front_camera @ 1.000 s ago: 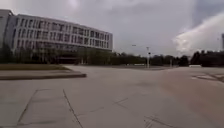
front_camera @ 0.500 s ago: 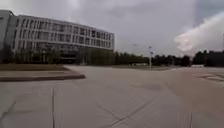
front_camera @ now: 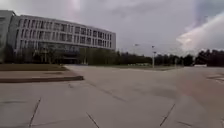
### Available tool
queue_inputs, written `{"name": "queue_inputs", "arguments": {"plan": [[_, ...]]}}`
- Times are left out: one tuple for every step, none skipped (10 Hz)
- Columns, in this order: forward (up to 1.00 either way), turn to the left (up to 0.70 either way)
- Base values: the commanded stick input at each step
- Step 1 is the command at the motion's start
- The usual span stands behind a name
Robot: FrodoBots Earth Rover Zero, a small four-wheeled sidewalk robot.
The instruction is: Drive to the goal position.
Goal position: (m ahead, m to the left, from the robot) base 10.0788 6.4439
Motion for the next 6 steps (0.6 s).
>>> {"name": "queue_inputs", "arguments": {"plan": [[1.00, 0.00], [1.00, 0.00], [1.00, 0.00], [1.00, 0.00], [1.00, 0.00], [1.00, 0.00]]}}
